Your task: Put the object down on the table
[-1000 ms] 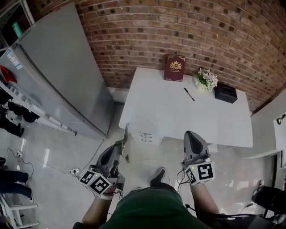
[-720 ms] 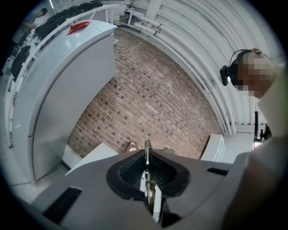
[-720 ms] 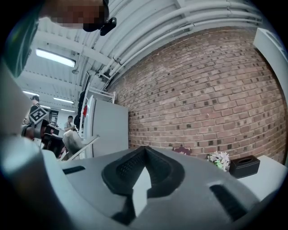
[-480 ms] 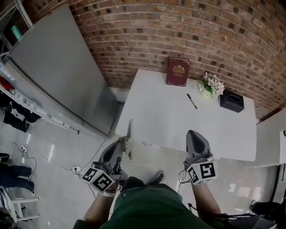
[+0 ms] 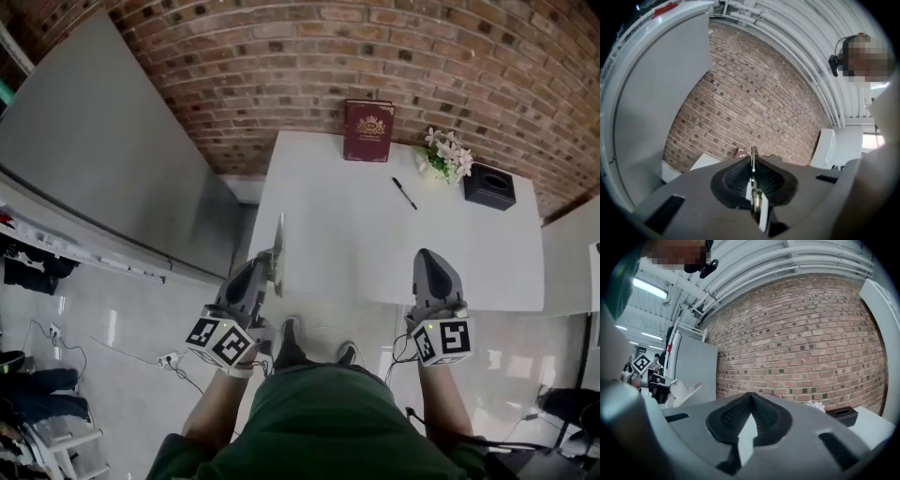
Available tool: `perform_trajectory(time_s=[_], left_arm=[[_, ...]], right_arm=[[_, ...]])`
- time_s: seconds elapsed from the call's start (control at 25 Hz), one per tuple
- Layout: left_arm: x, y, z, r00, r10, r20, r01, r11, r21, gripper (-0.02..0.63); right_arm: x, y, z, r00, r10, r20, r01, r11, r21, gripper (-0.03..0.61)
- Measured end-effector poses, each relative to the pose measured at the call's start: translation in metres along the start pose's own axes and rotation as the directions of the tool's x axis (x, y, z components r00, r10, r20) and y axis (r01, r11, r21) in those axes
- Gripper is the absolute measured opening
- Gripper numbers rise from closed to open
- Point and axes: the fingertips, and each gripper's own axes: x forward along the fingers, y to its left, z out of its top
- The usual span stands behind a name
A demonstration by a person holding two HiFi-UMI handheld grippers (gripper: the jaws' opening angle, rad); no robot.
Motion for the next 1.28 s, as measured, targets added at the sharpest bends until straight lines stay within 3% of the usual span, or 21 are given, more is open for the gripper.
perform_trajectory(time_s=[0.24,0.56,0.92,1.12,1.28], left_arm=[[0.053,0.051,0.0,0.995,-0.075,-0.063,0.085,0.983,0.165,0.017],[0.119,0.088,-0.027,0.963,-0.172,-0.206,0.229,0.929,0.29,0.017],[0.191,0.104,-0.078,0.903,-0.23,-0.363,0.389,0.795,0.465,0.017],[0.226,0.113,-0.103,0.887,-0.207,-0.413,0.42,0.733,0.534,0.017],[0.246,0.117,-0.125,0.87,-0.179,-0.459,0.453,0.657,0.603,0.017]], right_arm=[[0.016,0.007,0.012,0.99,-0.138,-0.014,0.136,0.988,-0.073,0.003],[0.025,0.025,0.013,0.958,-0.284,-0.039,0.276,0.95,-0.144,0.003],[0.009,0.03,0.004,0.904,-0.42,-0.08,0.405,0.901,-0.154,0.003],[-0.005,0.024,0.001,0.877,-0.473,-0.085,0.464,0.88,-0.103,0.003],[-0.017,0.022,-0.004,0.851,-0.513,-0.113,0.501,0.857,-0.117,0.003]])
